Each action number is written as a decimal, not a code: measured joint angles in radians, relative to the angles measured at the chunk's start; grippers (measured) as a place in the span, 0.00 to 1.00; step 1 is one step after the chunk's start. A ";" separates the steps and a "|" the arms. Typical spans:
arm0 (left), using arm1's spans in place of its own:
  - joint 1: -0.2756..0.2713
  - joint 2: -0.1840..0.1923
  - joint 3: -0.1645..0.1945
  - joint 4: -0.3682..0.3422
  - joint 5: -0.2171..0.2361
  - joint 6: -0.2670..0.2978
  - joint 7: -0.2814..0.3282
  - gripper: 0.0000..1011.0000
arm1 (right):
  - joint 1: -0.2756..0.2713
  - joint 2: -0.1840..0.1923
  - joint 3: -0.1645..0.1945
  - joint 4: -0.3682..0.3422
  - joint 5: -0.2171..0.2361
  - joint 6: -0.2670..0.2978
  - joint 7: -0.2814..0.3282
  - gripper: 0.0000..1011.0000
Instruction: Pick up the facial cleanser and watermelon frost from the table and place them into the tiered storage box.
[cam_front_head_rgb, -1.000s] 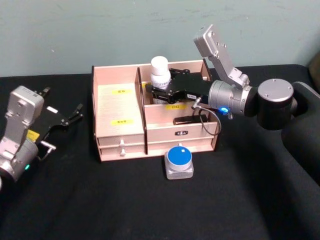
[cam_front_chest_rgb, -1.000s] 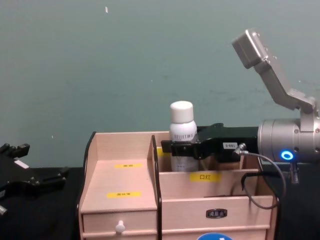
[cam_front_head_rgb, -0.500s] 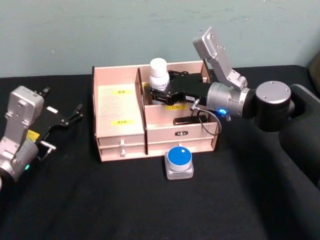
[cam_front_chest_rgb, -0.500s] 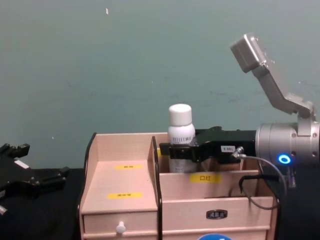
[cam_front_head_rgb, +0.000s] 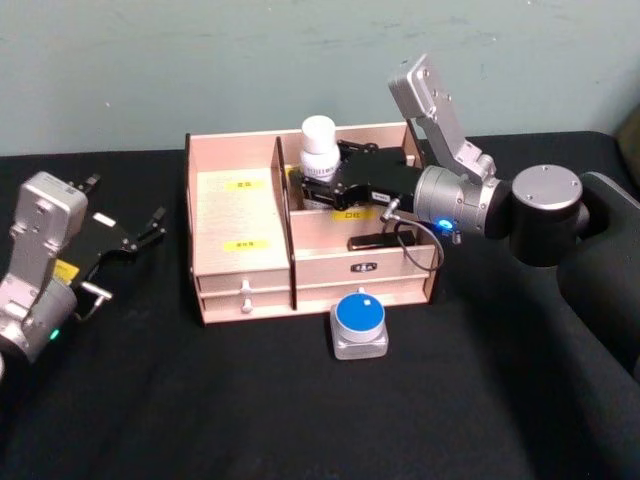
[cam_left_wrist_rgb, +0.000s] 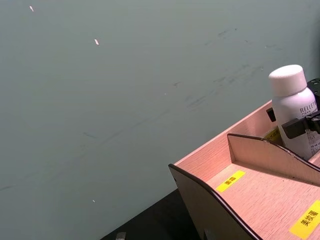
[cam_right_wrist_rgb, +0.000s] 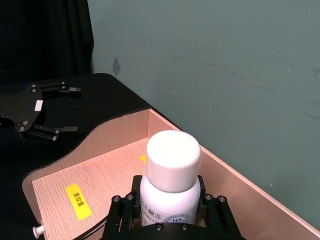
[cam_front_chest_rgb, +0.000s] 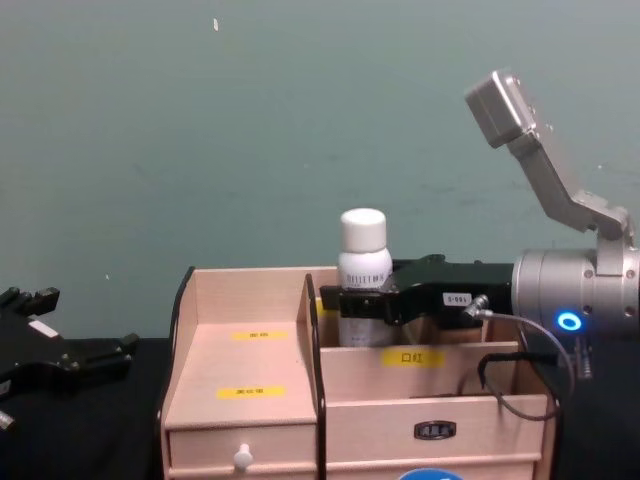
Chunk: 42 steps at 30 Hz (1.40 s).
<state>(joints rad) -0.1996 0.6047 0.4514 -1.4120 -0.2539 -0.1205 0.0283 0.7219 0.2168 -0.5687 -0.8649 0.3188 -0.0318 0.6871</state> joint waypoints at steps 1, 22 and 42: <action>0.000 0.000 0.000 0.000 0.000 0.000 0.000 1.00 | 0.000 0.000 0.000 0.000 0.000 0.000 0.000 0.62; 0.000 0.000 0.000 0.000 0.000 0.000 0.000 1.00 | -0.013 0.018 -0.003 -0.088 -0.004 0.027 -0.010 0.99; 0.000 0.000 0.000 0.000 0.000 0.000 0.000 1.00 | -0.087 0.096 -0.008 -0.359 0.032 0.178 -0.055 0.99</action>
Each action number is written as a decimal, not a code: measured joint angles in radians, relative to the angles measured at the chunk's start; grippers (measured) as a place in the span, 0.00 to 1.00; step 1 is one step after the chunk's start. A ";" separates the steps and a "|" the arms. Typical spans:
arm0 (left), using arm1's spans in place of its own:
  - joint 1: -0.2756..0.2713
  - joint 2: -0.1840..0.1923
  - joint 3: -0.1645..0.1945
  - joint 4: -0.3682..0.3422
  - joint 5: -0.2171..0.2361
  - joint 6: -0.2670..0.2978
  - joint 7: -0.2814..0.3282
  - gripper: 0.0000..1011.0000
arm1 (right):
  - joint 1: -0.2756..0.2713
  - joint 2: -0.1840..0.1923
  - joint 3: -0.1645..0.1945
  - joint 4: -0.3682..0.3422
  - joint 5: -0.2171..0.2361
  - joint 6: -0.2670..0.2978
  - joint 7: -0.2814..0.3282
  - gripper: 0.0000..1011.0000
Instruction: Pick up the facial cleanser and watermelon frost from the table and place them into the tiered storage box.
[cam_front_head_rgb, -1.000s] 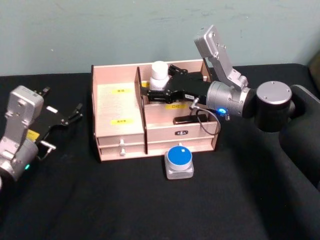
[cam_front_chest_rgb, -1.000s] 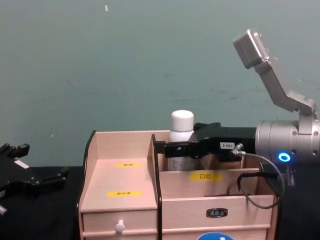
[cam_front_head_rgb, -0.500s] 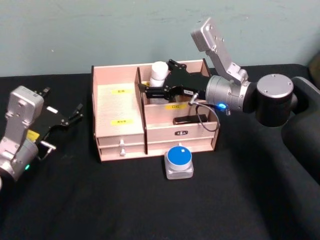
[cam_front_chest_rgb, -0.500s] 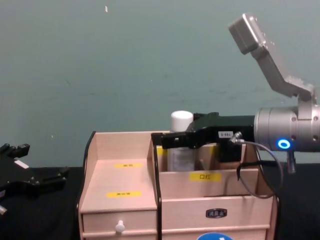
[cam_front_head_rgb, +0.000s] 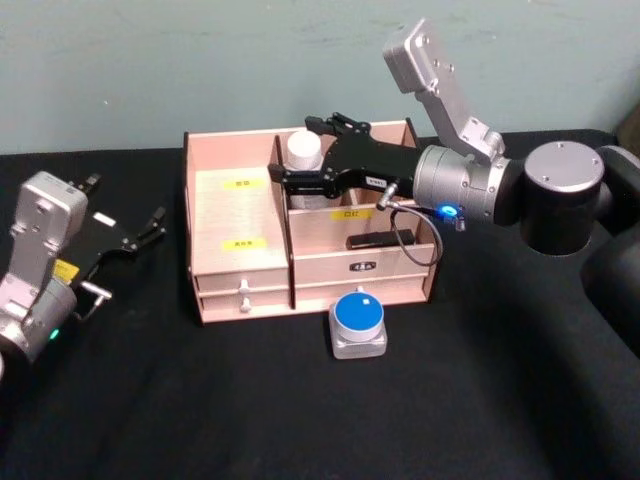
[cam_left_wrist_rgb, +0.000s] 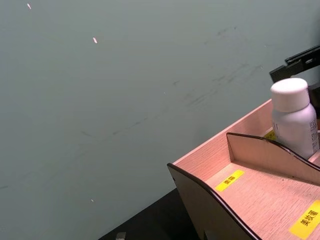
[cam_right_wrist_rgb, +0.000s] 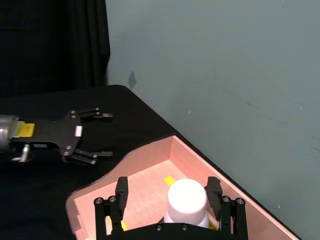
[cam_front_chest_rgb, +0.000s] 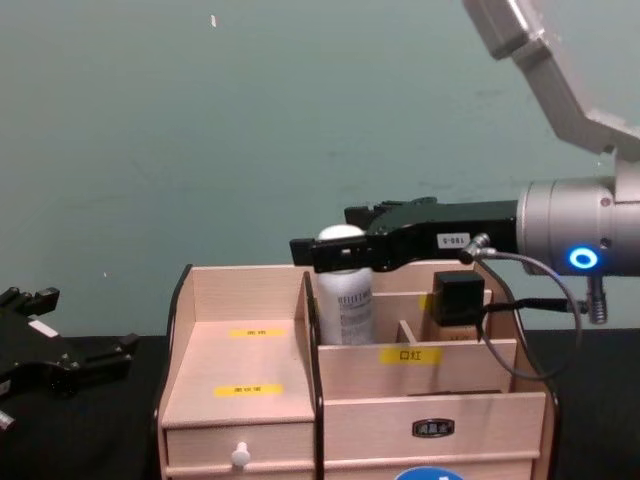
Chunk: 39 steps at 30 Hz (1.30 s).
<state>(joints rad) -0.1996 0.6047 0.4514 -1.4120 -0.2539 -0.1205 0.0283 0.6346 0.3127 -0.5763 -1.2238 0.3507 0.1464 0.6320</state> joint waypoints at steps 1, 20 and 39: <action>0.000 0.000 0.000 0.000 0.000 0.000 0.000 1.00 | -0.005 0.005 0.000 -0.014 0.003 0.007 -0.003 0.99; 0.000 0.000 0.000 0.000 0.000 0.000 0.000 1.00 | -0.077 0.098 0.003 -0.194 0.023 0.065 -0.066 0.99; 0.000 0.000 0.000 0.000 0.000 0.000 0.000 1.00 | -0.226 0.229 0.037 -0.470 0.039 0.211 -0.153 0.99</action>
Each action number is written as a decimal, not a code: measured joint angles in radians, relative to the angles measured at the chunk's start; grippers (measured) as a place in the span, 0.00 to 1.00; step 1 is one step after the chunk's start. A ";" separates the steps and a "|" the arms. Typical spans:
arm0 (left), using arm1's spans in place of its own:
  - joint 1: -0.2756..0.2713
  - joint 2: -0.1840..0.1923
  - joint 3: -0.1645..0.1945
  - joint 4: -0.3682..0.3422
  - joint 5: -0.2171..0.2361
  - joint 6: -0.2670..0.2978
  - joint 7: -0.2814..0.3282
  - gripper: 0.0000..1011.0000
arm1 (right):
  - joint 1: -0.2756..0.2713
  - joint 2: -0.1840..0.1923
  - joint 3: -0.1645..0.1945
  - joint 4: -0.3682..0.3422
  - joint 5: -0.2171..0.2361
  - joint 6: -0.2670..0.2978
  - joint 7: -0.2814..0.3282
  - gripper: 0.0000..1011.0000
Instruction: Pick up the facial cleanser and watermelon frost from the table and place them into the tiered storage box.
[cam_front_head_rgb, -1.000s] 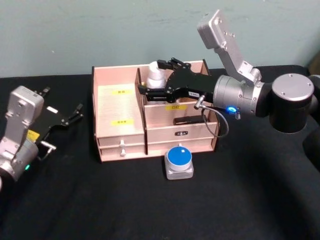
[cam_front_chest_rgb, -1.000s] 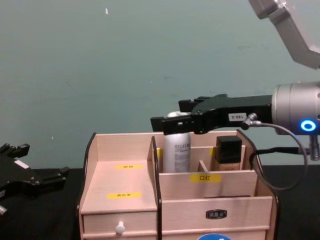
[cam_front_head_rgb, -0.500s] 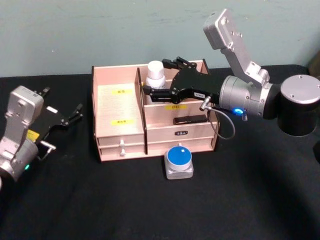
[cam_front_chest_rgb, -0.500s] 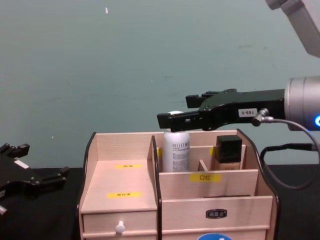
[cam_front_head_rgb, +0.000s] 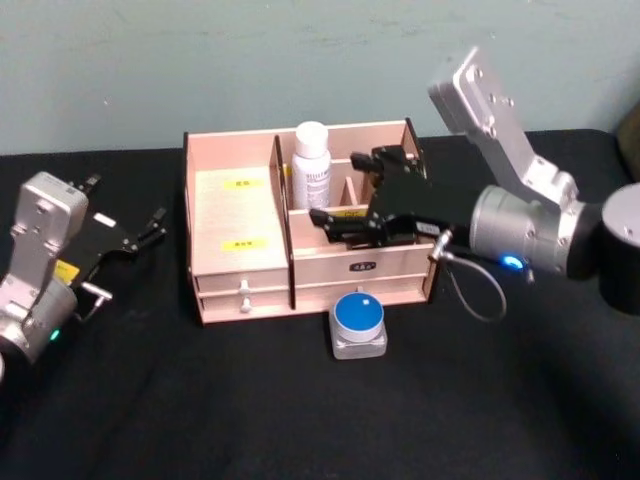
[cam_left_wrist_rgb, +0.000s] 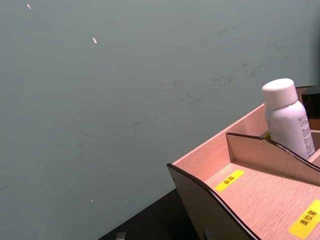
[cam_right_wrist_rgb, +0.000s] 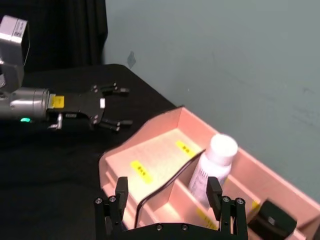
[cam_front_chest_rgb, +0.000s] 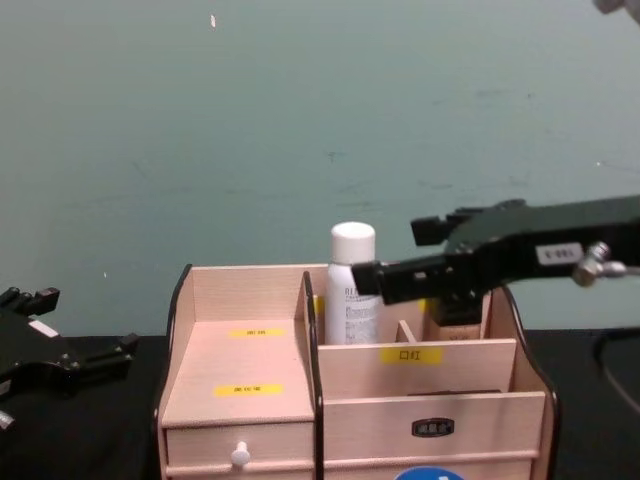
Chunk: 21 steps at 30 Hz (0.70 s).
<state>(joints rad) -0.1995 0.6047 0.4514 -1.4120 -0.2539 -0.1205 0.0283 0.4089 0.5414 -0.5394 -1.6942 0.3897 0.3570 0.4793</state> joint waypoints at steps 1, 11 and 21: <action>0.000 0.000 0.000 0.000 0.000 0.000 0.000 1.00 | -0.012 0.006 0.003 -0.012 0.002 0.003 -0.005 0.99; 0.000 0.000 0.000 0.000 0.000 0.000 0.000 1.00 | -0.172 0.050 0.043 -0.116 0.056 0.048 -0.057 0.99; 0.000 0.000 0.000 0.000 0.000 0.000 0.000 1.00 | -0.282 0.071 0.064 -0.157 0.087 0.085 -0.108 0.99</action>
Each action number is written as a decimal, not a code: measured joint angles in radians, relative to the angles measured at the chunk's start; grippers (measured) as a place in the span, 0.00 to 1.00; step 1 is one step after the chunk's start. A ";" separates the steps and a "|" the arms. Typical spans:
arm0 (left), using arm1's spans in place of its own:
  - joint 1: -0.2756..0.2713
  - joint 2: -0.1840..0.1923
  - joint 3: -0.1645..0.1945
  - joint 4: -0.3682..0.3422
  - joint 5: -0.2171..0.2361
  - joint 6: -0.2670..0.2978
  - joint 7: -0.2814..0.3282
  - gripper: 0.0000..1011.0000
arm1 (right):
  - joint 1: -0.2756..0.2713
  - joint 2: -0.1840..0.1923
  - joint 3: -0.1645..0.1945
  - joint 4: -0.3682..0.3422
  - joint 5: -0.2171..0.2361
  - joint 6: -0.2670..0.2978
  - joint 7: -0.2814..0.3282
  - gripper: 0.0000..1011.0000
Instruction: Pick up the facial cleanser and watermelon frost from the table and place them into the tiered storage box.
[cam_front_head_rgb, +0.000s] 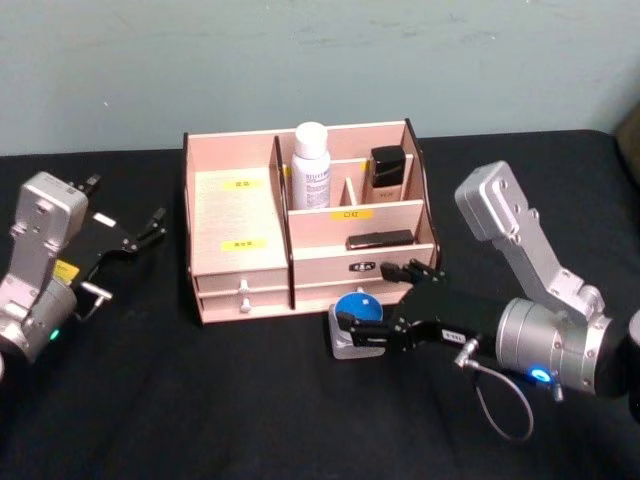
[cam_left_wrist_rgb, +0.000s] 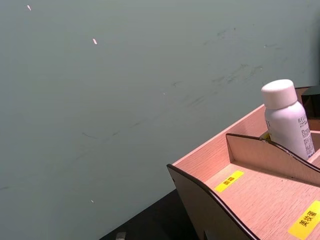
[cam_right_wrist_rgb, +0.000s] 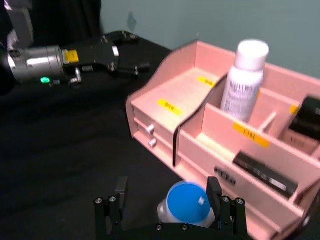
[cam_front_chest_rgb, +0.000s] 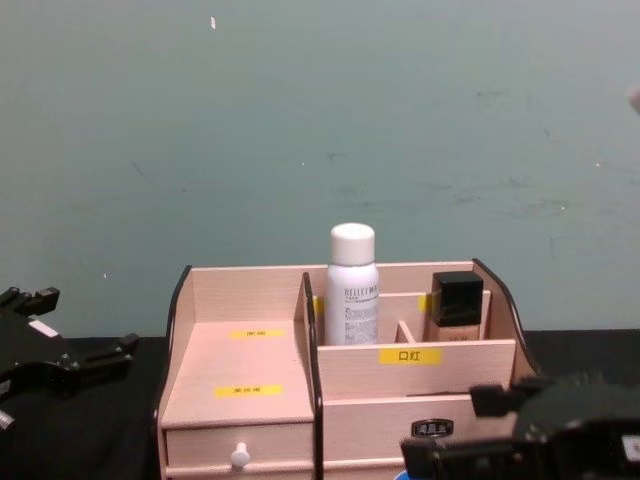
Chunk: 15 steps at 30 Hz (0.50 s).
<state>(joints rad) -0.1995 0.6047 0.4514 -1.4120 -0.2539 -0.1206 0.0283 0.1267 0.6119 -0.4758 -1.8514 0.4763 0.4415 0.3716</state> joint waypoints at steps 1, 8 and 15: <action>0.000 0.000 0.000 0.000 0.000 0.000 0.000 1.00 | -0.006 0.001 0.001 0.000 0.001 0.002 -0.004 0.99; 0.000 0.000 0.000 0.000 0.000 0.000 0.000 1.00 | -0.039 0.001 0.005 0.011 -0.004 0.015 -0.026 0.99; 0.000 0.000 0.000 0.000 0.000 0.000 0.000 1.00 | -0.032 -0.012 -0.002 0.042 -0.023 0.022 -0.025 0.99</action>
<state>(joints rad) -0.1996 0.6047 0.4514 -1.4120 -0.2539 -0.1205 0.0283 0.0947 0.5997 -0.4780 -1.8093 0.4531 0.4639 0.3471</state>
